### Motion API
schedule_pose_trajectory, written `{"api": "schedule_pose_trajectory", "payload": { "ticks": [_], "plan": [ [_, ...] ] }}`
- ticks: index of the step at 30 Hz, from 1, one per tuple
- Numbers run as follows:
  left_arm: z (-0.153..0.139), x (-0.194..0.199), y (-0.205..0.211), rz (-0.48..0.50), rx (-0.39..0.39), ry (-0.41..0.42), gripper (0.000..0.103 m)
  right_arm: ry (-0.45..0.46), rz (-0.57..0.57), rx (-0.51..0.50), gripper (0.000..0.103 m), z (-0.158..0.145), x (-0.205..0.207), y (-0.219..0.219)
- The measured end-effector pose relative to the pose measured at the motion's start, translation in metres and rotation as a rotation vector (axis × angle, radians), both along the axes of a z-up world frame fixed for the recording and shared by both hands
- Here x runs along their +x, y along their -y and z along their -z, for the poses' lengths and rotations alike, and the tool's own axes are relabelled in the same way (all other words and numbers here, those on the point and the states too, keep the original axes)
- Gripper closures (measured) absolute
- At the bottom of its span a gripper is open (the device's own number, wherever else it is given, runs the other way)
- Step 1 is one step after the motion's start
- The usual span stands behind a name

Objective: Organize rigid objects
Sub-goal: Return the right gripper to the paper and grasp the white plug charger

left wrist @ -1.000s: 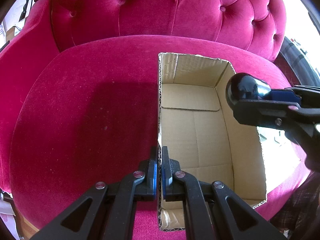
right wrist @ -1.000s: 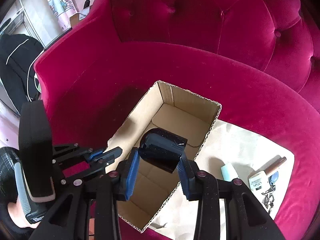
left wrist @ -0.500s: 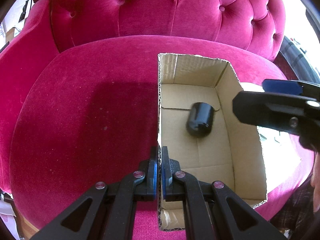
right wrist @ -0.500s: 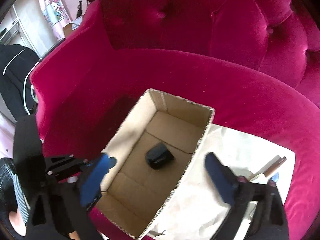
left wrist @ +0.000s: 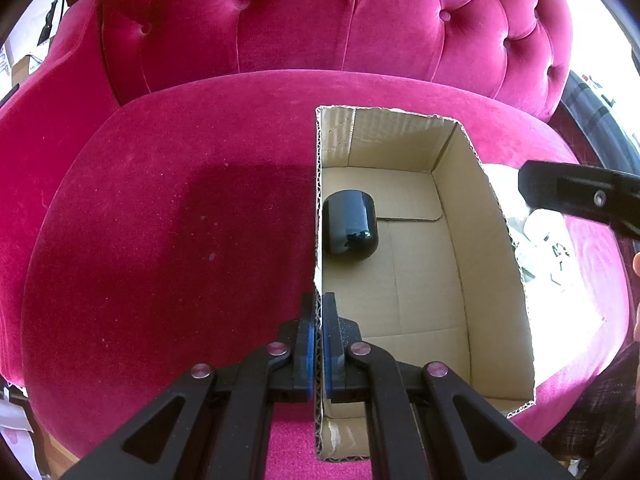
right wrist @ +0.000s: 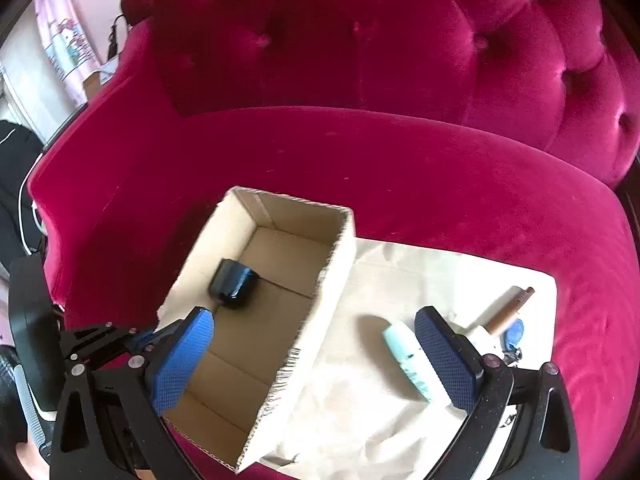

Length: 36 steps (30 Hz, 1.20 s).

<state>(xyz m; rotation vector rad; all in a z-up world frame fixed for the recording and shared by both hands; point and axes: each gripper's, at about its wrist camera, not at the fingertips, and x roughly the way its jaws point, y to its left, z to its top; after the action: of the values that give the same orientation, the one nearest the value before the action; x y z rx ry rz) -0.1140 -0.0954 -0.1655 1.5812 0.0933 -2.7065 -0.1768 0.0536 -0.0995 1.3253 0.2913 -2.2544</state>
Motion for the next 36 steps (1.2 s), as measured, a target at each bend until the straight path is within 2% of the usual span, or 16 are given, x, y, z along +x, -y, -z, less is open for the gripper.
{"api": "schedule_pose_trajectory", "payload": {
  "ticks": [4, 12, 22, 36],
  "plan": [
    [-0.001, 0.000, 0.000, -0.001, 0.003, 0.001, 0.100, -0.006, 0.061, 0.012, 0.000, -0.002, 0.000, -0.014],
    [-0.003, 0.000, 0.000, -0.003, 0.005, 0.003, 0.100, -0.007, 0.202, 0.067, 0.000, -0.011, -0.012, -0.071],
    [-0.004, -0.001, -0.003, 0.000, -0.001, 0.002, 0.100, 0.050, 0.401, 0.113, 0.000, 0.009, -0.027, -0.125],
    [-0.004, 0.000, -0.010, -0.001, 0.004, 0.003, 0.100, 0.133, 0.477, 0.187, 0.000, 0.040, -0.023, -0.157]
  ]
}}
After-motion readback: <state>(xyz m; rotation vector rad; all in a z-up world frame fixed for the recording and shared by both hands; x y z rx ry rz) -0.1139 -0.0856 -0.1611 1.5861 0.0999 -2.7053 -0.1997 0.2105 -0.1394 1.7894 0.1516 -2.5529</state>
